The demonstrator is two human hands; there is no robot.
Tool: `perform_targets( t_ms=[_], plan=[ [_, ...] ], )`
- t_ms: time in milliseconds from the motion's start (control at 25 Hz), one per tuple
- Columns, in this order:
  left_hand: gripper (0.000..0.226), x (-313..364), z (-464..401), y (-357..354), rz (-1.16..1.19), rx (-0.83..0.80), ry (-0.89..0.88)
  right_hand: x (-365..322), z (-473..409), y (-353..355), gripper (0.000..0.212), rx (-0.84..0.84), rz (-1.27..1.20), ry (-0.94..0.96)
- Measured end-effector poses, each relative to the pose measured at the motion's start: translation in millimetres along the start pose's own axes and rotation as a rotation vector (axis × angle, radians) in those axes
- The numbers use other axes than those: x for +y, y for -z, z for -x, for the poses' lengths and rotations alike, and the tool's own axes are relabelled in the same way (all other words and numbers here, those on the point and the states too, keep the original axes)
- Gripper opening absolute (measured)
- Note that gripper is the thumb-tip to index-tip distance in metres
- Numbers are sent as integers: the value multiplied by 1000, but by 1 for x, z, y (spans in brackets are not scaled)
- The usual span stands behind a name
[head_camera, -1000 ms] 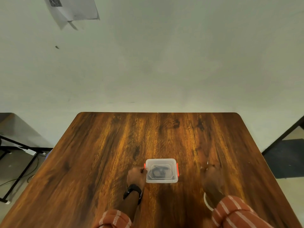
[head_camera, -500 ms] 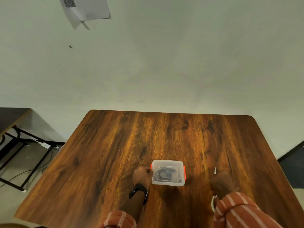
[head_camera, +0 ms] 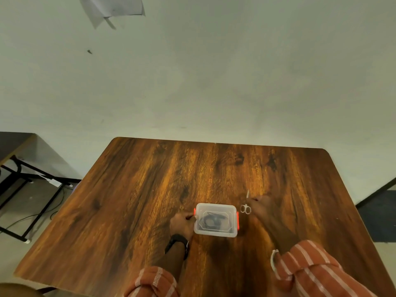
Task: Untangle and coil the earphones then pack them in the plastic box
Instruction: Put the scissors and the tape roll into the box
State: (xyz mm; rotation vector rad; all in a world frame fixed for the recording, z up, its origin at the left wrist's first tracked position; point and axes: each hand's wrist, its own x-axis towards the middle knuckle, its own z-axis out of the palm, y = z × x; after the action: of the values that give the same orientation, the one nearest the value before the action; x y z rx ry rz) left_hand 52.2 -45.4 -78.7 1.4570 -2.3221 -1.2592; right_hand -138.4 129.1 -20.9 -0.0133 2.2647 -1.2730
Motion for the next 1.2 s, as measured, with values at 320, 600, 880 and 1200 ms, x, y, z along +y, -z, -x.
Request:
perform_targets(
  t_ms=[320,600,880,1200],
  plan=[
    [16,-2,-1,7,66,-47,44,6,2,-122,55,-93,343,-63],
    [15,2,-7,8,50,-76,56,1,46,-112,34,155,545,107],
    [16,-7,-12,3,35,-60,59,168,5,-2,76,432,499,-183],
    [20,-1,-7,7,53,-47,55,143,102,64,22,261,136,-188]
  ],
)
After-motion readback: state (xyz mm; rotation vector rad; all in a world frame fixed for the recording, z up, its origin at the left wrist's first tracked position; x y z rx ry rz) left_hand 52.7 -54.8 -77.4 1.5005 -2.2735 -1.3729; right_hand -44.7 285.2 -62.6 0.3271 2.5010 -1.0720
